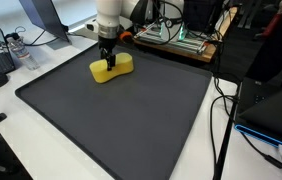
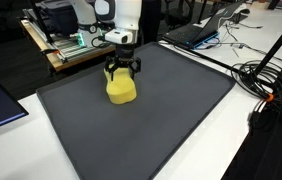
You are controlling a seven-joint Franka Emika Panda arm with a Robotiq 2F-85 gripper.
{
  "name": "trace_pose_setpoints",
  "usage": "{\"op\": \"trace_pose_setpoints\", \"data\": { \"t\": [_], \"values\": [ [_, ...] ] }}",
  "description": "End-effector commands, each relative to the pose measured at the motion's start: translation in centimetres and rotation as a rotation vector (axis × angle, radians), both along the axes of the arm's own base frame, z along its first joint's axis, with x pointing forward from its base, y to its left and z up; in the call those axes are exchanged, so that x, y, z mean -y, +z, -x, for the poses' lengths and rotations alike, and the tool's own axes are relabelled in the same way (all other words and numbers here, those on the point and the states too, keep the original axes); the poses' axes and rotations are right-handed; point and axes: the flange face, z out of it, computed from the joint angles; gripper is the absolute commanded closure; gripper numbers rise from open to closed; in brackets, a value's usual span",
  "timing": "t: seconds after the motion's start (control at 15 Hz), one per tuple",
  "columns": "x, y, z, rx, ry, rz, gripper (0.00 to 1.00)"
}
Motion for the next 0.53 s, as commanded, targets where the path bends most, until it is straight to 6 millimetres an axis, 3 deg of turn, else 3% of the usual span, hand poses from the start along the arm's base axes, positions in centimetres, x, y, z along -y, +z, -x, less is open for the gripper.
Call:
{"op": "trace_pose_setpoints", "data": {
  "t": [0.0, 0.47],
  "values": [
    [-1.0, 1.5, 2.3, 0.068, 0.051, 0.053, 0.0],
    [-2.5, 1.5, 3.8, 0.149, 0.238, 0.05, 0.0]
  ]
}}
